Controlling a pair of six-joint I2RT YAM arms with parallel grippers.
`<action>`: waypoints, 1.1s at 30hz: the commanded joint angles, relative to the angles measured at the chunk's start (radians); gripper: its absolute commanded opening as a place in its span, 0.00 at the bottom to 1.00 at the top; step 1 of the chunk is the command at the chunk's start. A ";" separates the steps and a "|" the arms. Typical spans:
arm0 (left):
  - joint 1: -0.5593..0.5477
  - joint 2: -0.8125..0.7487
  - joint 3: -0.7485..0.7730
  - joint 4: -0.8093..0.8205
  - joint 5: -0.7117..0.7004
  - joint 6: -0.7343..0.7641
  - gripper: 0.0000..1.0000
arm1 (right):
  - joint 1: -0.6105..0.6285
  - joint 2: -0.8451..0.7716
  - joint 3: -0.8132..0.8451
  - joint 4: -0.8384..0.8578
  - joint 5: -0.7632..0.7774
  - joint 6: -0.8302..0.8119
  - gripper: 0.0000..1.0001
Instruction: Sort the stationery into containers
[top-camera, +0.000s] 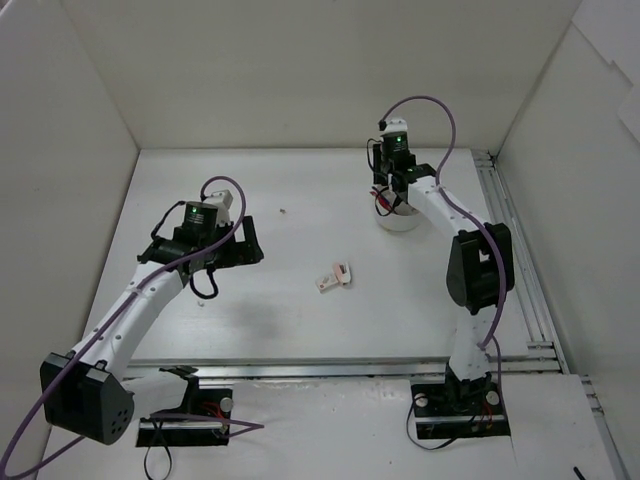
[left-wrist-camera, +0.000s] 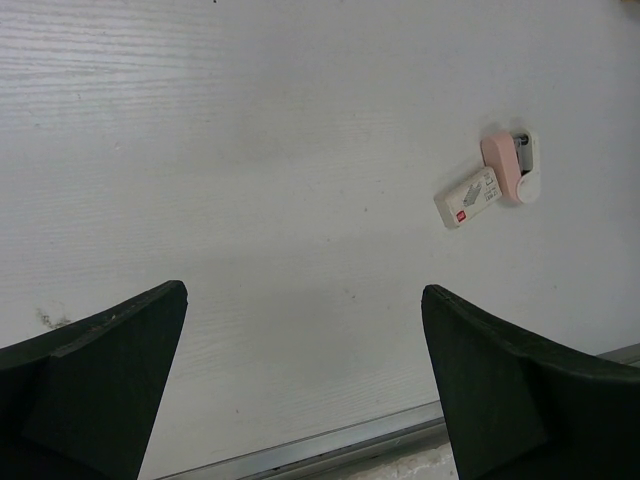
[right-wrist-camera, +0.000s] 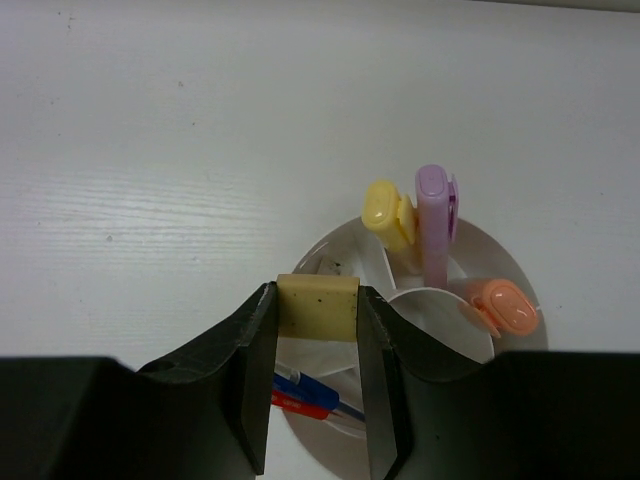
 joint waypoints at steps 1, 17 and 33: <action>-0.006 0.005 0.046 0.033 -0.002 0.014 1.00 | -0.002 0.012 0.073 0.042 0.027 -0.026 0.25; -0.006 0.031 0.057 0.021 0.004 0.006 1.00 | -0.003 0.025 -0.014 0.014 0.053 -0.028 0.30; -0.006 0.013 0.045 0.027 0.010 -0.003 1.00 | -0.002 -0.044 -0.076 0.014 0.093 -0.031 0.56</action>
